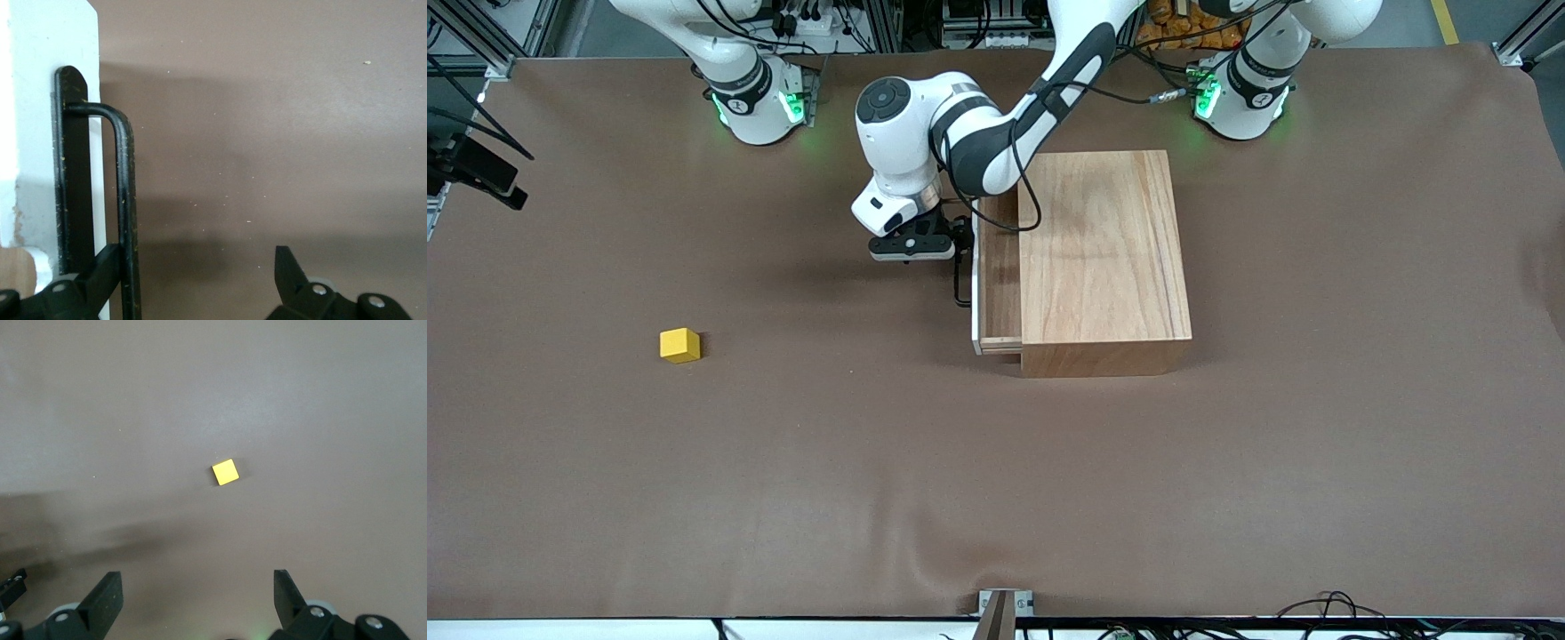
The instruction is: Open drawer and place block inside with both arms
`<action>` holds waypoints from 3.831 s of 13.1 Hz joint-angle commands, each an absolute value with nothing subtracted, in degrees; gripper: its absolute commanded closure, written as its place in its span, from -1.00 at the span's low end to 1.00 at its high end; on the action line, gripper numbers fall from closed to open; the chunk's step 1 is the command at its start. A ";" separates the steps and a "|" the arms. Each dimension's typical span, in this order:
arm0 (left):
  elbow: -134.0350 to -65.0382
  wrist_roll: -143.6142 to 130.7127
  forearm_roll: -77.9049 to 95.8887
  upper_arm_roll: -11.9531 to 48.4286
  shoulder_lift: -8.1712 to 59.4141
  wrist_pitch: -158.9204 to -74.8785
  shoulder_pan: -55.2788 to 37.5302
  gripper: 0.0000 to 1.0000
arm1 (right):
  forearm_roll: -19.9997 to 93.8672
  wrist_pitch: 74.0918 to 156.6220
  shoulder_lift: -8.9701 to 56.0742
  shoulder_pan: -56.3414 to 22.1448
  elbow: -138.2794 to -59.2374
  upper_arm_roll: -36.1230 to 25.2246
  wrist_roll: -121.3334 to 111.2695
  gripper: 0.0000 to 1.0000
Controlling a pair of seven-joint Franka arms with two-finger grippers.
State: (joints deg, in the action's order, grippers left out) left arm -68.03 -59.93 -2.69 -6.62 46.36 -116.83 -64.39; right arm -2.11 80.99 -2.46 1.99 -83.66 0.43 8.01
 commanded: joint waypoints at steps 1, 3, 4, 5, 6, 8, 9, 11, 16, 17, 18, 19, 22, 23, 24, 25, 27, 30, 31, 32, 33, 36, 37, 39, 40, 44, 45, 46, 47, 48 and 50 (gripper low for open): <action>-66.80 -61.00 0.00 -5.71 47.99 -122.08 -64.60 -1.00 | -2.99 80.51 -2.37 3.43 -83.23 1.58 7.91 -1.00; -66.80 -61.00 0.00 -4.93 47.99 -122.17 -64.60 -1.00 | -2.99 80.51 -2.02 3.60 -83.23 1.58 7.73 -1.00; -66.80 -61.00 0.00 -4.75 47.99 -122.17 -64.69 -1.00 | -2.99 80.51 -2.02 3.60 -83.23 1.58 7.65 -1.00; -66.80 -61.00 0.09 -4.49 47.99 -122.34 -64.69 -1.00 | -2.99 80.51 -2.02 3.60 -83.23 1.58 7.65 -1.00; -66.71 -61.08 0.09 -4.05 47.90 -122.43 -64.69 -1.00 | -2.90 80.51 -2.02 3.60 -83.23 1.58 7.65 -1.00; -66.01 -61.69 0.09 -3.87 47.99 -122.52 -64.69 -1.00 | -2.99 80.51 -2.02 3.60 -83.15 1.67 7.65 -1.00; -66.01 -62.31 0.09 -3.87 47.99 -122.87 -64.69 -1.00 | -2.99 80.51 -2.02 3.60 -83.14 1.67 7.65 -1.00; -65.92 -62.49 0.26 -3.34 47.99 -123.13 -64.69 -1.00 | -2.99 80.60 -2.02 3.60 -83.14 1.58 7.65 -1.00; -65.57 -62.58 0.44 -3.34 47.90 -124.45 -64.69 -1.00 | -2.90 80.51 -2.02 3.60 -83.14 1.67 7.56 -1.00; -65.57 -62.58 0.44 -3.34 47.81 -124.45 -64.69 -1.00 | -2.90 80.59 -2.02 3.60 -83.14 1.58 7.65 -1.00; -65.48 -62.58 0.44 -3.34 47.81 -124.63 -64.69 -1.00 | -2.90 80.51 -2.02 3.60 -83.23 1.58 7.65 -1.00; -65.48 -62.58 0.44 -3.43 47.73 -124.89 -64.69 -1.00 | -2.90 80.51 -2.02 3.60 -83.15 1.58 7.65 -1.00; -65.57 -62.67 0.35 -3.69 44.84 -123.23 -64.51 -1.00 | -2.90 80.51 -2.02 3.69 -83.23 1.58 7.65 -1.00; -65.57 -62.67 0.35 -3.95 43.78 -121.48 -64.25 -1.00 | -2.99 80.51 -2.02 3.69 -83.23 1.58 7.65 -1.00; -65.74 -62.58 0.44 -4.30 41.68 -120.51 -63.81 -1.00 | -2.90 80.51 -2.02 3.69 -83.23 1.58 7.65 -1.00; -66.18 -62.40 0.44 -4.65 38.70 -120.15 -62.42 -1.00 | -2.90 80.51 -2.02 3.60 -83.23 1.58 7.65 -1.00; -67.05 -61.79 -0.35 -5.09 33.95 -116.83 -60.82 -1.00 | -2.90 80.59 -1.50 3.34 -83.15 1.67 7.39 -1.00; -67.76 -59.07 -0.44 -5.89 26.48 -106.74 -55.04 -1.00 | -2.73 80.60 2.81 3.25 -82.97 1.67 7.21 -1.00; -67.76 -57.06 -0.44 -5.89 24.11 -103.48 -51.63 -1.00 | -2.72 80.51 4.99 3.69 -83.32 1.67 7.21 -1.00; -67.76 -53.21 -0.44 -5.80 22.26 -99.97 -48.46 -1.00 | -2.72 79.99 6.92 3.26 -83.32 1.67 7.12 -1.00; -67.76 -48.48 -0.44 -5.89 20.58 -96.36 -45.21 -1.00 | -2.90 79.89 8.07 3.34 -83.32 1.67 7.12 -1.00; -67.94 -38.18 -0.26 -5.54 15.31 -91.15 -34.05 -1.00 | -2.55 81.55 15.01 5.17 -85.42 1.67 7.12 -1.00; -67.85 -34.14 0.35 -5.36 14.34 -89.92 -29.92 -1.00 | -2.55 83.65 17.12 5.45 -86.56 1.67 6.95 -1.00; -69.25 -25.70 0.53 -5.27 12.32 -87.38 -24.37 -1.00 | -2.90 89.71 20.20 5.45 -89.46 1.58 -0.74 -1.00; -71.35 -23.14 0.53 -5.27 10.39 -86.93 -22.00 -1.00 | -2.90 92.43 21.52 5.71 -90.69 1.58 -5.14 -1.00; -84.43 -14.24 0.62 -5.27 1.08 -87.53 -17.67 -1.00 | -2.90 103.86 26.71 7.90 -97.54 1.58 -9.65 -1.00; -87.59 -13.72 0.53 -5.27 -1.29 -87.97 -16.62 -1.00 | -2.90 108.06 26.81 8.95 -100.69 1.58 -12.28 -1.00; -90.93 -13.36 0.53 -5.27 -3.58 -88.50 -15.48 -1.00 | -2.90 113.06 26.63 9.75 -104.03 1.58 -14.39 -1.00; -94.10 -12.92 0.53 -5.27 -5.69 -89.29 -14.69 -1.00 | -2.81 116.68 26.80 10.36 -106.24 1.58 -15.37 -1.00; -96.22 -12.48 0.44 -5.27 -7.19 -89.56 -14.59 -1.00 | -2.81 119.07 26.81 10.55 -107.74 1.58 -15.47 -1.00; -97.56 -12.66 0.44 -5.27 -8.18 -89.65 -14.50 -1.00 | -2.38 123.12 26.98 10.72 -110.81 1.67 -15.38 -1.00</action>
State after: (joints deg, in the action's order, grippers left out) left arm -93.29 -13.28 -0.30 -6.07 -4.98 -87.74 -15.19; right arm -2.16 119.78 28.63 9.70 -106.90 0.54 -14.51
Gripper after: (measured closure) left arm 0.000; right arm 0.000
